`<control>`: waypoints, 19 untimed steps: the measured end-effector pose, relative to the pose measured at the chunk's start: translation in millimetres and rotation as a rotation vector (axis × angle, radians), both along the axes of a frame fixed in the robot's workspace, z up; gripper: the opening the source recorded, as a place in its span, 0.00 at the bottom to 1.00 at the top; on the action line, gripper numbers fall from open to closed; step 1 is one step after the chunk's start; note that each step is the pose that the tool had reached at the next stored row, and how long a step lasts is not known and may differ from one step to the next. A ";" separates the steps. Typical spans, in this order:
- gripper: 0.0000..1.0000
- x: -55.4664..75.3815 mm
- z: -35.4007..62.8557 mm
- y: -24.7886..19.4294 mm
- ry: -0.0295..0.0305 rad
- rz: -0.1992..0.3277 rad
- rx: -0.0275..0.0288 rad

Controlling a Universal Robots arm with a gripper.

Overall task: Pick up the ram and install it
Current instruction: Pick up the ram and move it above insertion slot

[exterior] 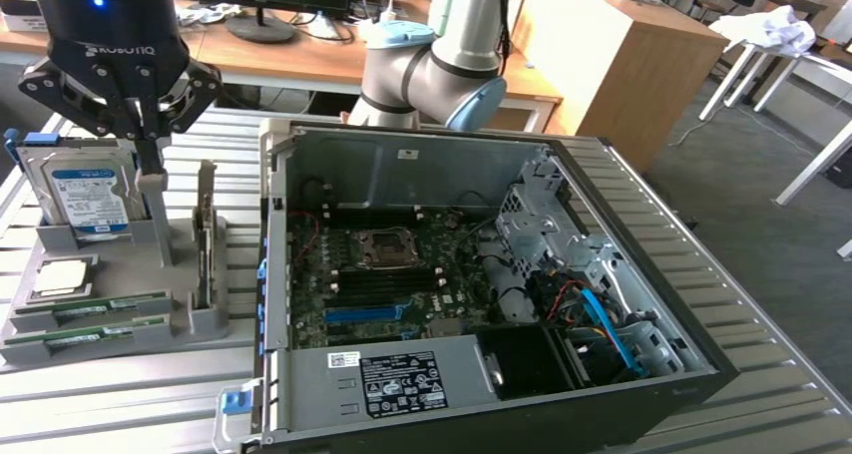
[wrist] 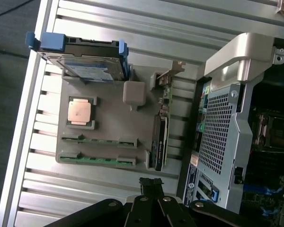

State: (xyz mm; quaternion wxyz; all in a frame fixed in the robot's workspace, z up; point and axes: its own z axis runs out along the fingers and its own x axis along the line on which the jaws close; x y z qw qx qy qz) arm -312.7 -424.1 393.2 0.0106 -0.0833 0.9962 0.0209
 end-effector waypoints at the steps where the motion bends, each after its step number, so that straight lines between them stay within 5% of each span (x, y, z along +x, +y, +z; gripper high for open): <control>1: 0.11 0.0 0.0 0.0 0.0000 0.003 0.0000; 19: 0.11 0.0 0.0 0.0 0.0001 0.047 -0.0001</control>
